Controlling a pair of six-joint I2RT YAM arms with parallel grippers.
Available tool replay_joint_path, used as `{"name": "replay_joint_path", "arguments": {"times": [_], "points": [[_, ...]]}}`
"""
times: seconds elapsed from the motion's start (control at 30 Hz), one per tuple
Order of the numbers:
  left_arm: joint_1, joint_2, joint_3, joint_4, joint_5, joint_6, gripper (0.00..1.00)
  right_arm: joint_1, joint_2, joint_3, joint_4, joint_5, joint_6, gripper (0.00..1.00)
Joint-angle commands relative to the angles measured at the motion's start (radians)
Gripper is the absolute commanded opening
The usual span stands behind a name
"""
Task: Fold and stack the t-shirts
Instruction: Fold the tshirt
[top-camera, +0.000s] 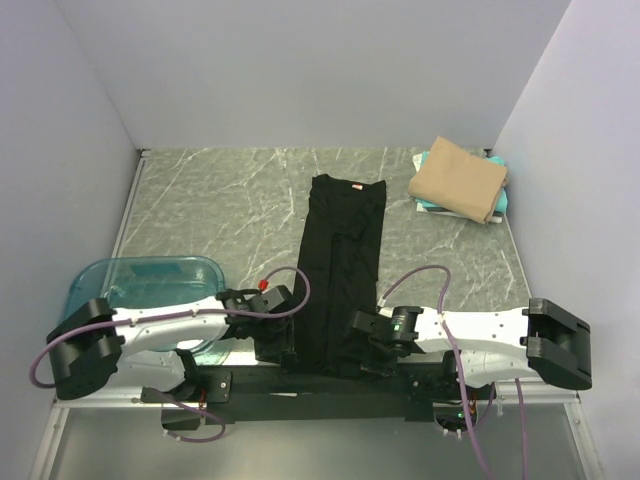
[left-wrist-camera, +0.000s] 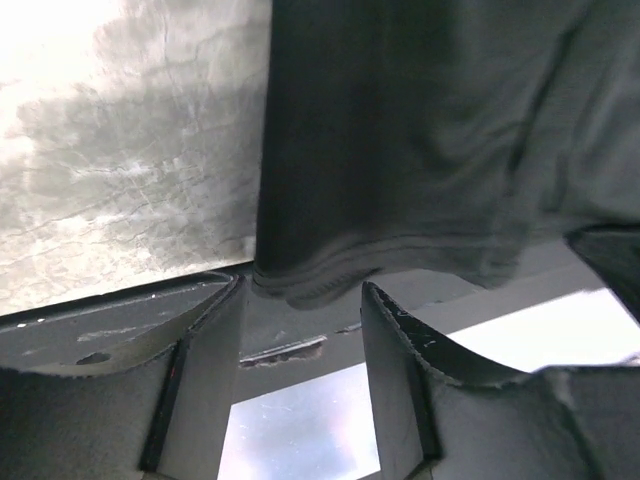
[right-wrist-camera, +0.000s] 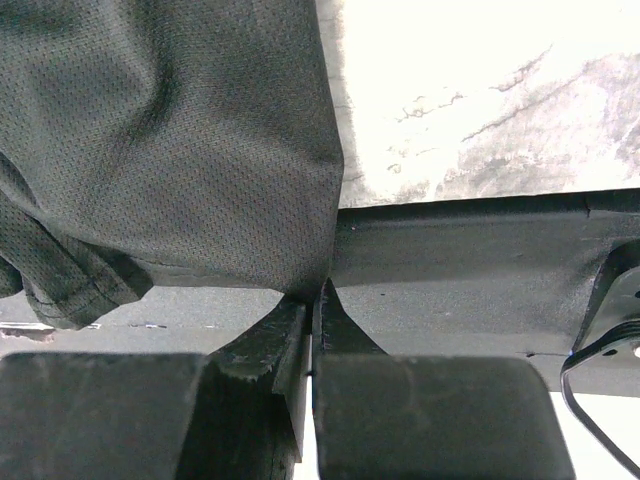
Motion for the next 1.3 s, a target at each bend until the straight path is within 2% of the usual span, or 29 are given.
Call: {"name": "replay_joint_path", "arguments": {"times": [0.0, 0.33, 0.7, 0.93, 1.1, 1.23, 1.27], "points": [[-0.035, 0.038, 0.004, 0.025, -0.013, -0.058, 0.53, -0.006, -0.002, 0.017, -0.014, 0.015, -0.016, 0.0], [-0.115, 0.101, -0.005, 0.065, -0.021, -0.123, 0.46, -0.006, -0.074, -0.043, 0.028, 0.002, 0.025, 0.0], [-0.13, 0.138, 0.055, -0.016, -0.099, -0.136, 0.4, -0.006, -0.033, -0.011, 0.031, 0.007, -0.004, 0.0], [-0.13, 0.136, 0.03, 0.007, -0.099, -0.152, 0.39, -0.004, -0.046, -0.013, 0.022, 0.012, -0.002, 0.0], [-0.13, 0.153, 0.041, 0.014, -0.134, -0.132, 0.3, -0.007, -0.071, -0.028, 0.037, 0.008, 0.002, 0.0], [-0.132, 0.185, 0.07, 0.002, -0.148, -0.114, 0.27, -0.006, -0.075, -0.02, 0.028, 0.015, -0.001, 0.0], [-0.13, 0.191, 0.075, 0.0, -0.151, -0.109, 0.22, -0.006, -0.071, -0.019, 0.026, 0.013, -0.004, 0.0]]}}
